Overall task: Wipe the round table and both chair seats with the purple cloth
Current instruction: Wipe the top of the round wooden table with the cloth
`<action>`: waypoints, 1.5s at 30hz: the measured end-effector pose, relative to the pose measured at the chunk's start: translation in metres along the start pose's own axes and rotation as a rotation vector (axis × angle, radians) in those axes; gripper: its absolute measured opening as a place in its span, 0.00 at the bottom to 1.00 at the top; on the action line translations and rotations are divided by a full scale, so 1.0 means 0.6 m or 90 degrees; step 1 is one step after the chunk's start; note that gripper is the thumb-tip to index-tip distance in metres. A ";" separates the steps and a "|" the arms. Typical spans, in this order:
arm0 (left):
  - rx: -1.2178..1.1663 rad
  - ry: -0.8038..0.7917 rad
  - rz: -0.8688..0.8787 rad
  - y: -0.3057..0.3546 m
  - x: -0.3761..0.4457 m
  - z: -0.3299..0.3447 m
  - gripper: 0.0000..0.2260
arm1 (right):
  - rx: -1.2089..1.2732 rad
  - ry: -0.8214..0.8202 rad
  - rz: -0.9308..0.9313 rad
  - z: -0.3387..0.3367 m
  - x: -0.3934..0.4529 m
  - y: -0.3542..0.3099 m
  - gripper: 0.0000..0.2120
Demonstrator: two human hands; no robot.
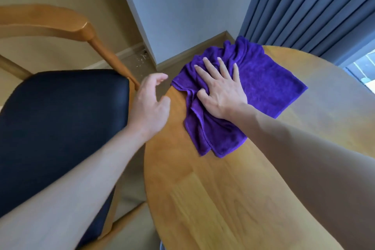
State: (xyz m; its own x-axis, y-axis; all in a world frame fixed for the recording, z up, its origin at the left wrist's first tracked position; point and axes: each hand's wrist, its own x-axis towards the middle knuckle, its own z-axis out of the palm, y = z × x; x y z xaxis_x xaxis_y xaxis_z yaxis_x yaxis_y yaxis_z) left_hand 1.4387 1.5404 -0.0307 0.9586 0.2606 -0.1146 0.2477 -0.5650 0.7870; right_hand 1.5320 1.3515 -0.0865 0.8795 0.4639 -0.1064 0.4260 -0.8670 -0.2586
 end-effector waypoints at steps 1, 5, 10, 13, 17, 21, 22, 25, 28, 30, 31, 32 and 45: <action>0.008 0.004 0.002 -0.007 -0.002 -0.019 0.23 | -0.003 -0.007 -0.019 0.002 -0.007 -0.013 0.35; 0.031 0.031 -0.005 -0.034 -0.015 -0.069 0.21 | -0.023 -0.051 -0.096 0.013 -0.048 -0.075 0.35; 0.065 0.010 -0.013 -0.051 -0.030 -0.082 0.21 | -0.019 -0.108 -0.216 0.033 -0.120 -0.152 0.36; 0.073 -0.017 -0.003 -0.050 -0.036 -0.080 0.21 | -0.019 -0.133 -0.273 0.044 -0.166 -0.181 0.35; 0.074 -0.048 0.005 -0.046 -0.041 -0.071 0.21 | -0.017 -0.155 -0.324 0.049 -0.214 -0.196 0.35; 0.153 -0.109 0.026 -0.051 -0.047 -0.062 0.22 | -0.014 -0.168 -0.349 0.048 -0.255 -0.194 0.35; 0.189 -0.132 0.043 -0.053 -0.050 -0.059 0.22 | -0.006 -0.158 -0.346 0.048 -0.268 -0.192 0.34; 0.291 -0.205 0.113 -0.059 -0.062 -0.049 0.23 | 0.046 -0.082 -0.281 0.053 -0.315 -0.180 0.35; 0.357 -0.239 0.165 -0.063 -0.078 -0.039 0.25 | 0.108 -0.042 -0.136 0.053 -0.365 -0.161 0.41; 0.386 -0.236 0.188 -0.062 -0.085 -0.035 0.26 | 0.124 -0.067 -0.061 0.048 -0.390 -0.149 0.44; 0.396 -0.232 0.196 -0.061 -0.086 -0.033 0.27 | 0.128 -0.085 -0.038 0.045 -0.399 -0.146 0.44; 0.404 -0.232 0.201 -0.058 -0.086 -0.032 0.27 | 0.135 -0.097 -0.016 0.040 -0.406 -0.147 0.43; 0.501 -0.249 0.278 -0.025 -0.077 -0.035 0.17 | 0.105 0.035 0.237 0.089 -0.340 -0.266 0.38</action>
State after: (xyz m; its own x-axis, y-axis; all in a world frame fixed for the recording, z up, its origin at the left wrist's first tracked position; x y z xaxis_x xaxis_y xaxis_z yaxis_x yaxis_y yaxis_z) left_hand 1.3878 1.5533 -0.0244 0.9320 -0.2931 -0.2132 -0.2533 -0.9475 0.1952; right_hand 1.2732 1.4050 -0.0745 0.9791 0.1092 -0.1714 0.0403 -0.9309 -0.3630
